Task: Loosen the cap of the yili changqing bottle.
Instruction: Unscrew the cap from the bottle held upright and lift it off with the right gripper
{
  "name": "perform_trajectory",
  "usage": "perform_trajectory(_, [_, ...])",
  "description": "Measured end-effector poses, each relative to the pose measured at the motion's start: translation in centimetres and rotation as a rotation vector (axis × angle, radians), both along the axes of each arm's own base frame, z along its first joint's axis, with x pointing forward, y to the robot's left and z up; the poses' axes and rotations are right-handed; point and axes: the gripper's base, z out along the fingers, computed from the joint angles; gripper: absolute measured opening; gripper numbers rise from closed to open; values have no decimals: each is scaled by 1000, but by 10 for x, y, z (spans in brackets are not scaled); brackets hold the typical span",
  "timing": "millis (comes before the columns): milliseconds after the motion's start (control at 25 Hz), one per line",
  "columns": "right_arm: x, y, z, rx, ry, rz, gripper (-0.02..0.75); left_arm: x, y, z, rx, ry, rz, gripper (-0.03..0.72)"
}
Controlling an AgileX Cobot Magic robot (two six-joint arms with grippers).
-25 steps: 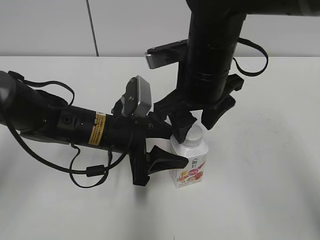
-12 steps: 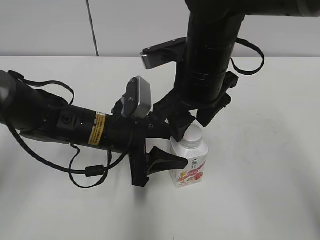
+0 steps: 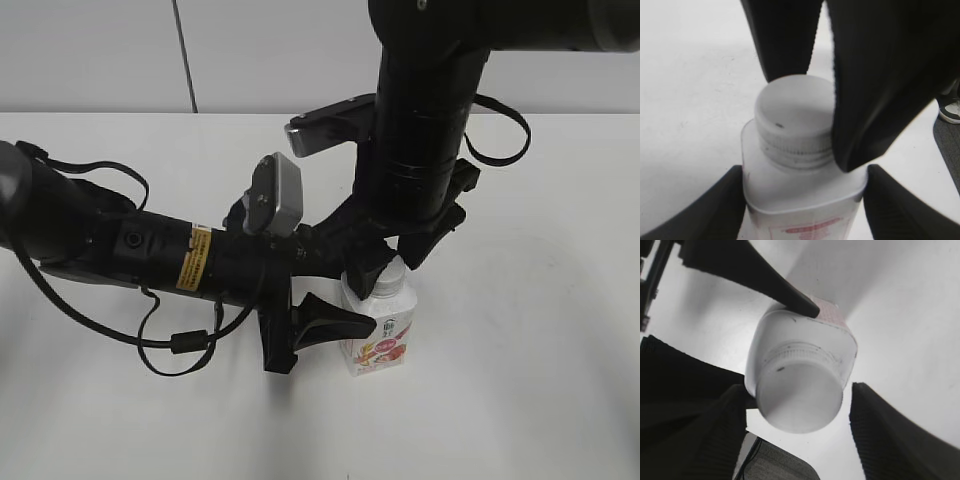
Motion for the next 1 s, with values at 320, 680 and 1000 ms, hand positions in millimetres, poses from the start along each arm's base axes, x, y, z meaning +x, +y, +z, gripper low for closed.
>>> perform_trajectory(320, [0,2,0,19,1,-6,464,0,0,0,0,0,-1,440])
perform_trajectory(680, [1,1,0,14,-8,54,392,0,0,0,1,-1,-2,440])
perform_trajectory(1000, [2,-1,0,4,-54,457,392,0,0,0,1,-1,-2,440])
